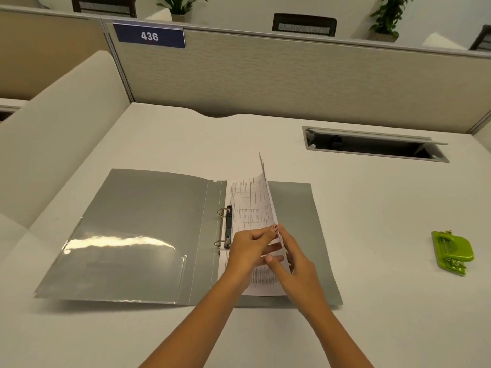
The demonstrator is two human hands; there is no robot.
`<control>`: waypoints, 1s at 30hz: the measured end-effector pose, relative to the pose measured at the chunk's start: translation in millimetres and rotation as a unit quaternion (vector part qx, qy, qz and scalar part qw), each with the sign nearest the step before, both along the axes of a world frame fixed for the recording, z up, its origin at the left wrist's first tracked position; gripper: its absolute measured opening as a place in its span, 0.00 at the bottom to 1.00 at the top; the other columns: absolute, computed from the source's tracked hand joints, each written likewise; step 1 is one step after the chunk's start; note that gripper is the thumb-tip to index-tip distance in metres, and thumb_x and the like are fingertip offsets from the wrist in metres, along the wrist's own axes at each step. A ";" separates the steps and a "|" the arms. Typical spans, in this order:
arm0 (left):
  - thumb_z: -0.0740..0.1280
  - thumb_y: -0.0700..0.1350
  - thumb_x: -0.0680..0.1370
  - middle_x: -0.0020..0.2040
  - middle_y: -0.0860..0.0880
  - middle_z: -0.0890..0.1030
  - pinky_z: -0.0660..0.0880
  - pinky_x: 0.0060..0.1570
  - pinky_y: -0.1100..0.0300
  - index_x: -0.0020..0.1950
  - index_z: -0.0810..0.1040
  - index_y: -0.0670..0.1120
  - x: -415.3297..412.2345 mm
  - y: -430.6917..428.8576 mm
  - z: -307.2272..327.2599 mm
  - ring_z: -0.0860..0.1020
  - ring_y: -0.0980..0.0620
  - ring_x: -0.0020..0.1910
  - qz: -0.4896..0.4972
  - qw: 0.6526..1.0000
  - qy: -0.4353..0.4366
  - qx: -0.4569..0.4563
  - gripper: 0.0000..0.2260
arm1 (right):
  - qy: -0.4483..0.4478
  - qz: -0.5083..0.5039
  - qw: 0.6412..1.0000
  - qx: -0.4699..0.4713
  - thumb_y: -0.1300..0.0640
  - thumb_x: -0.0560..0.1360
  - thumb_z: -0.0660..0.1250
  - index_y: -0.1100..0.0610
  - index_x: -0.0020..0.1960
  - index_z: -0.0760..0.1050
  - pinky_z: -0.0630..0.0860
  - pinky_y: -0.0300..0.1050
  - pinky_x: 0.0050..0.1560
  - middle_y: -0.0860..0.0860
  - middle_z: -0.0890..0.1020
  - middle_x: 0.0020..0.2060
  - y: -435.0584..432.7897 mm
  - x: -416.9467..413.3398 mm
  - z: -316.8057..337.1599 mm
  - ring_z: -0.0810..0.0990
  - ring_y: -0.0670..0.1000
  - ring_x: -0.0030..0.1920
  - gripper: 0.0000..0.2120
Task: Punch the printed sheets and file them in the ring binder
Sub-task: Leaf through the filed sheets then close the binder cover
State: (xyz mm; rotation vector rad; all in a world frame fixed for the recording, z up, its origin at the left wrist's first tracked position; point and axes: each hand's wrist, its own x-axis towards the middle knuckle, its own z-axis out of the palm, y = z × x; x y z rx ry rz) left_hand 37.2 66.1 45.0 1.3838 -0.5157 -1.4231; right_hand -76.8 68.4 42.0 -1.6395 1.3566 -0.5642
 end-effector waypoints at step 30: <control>0.64 0.40 0.80 0.46 0.50 0.85 0.81 0.40 0.64 0.52 0.82 0.48 -8.7 -5.8 15.8 0.84 0.56 0.40 -0.019 0.978 -0.198 -0.064 0.08 | -0.013 -0.143 0.986 0.079 0.52 0.76 0.66 0.52 0.63 0.71 0.80 0.49 0.51 0.52 0.78 0.60 -34.5 -33.3 13.2 0.80 0.55 0.51 0.17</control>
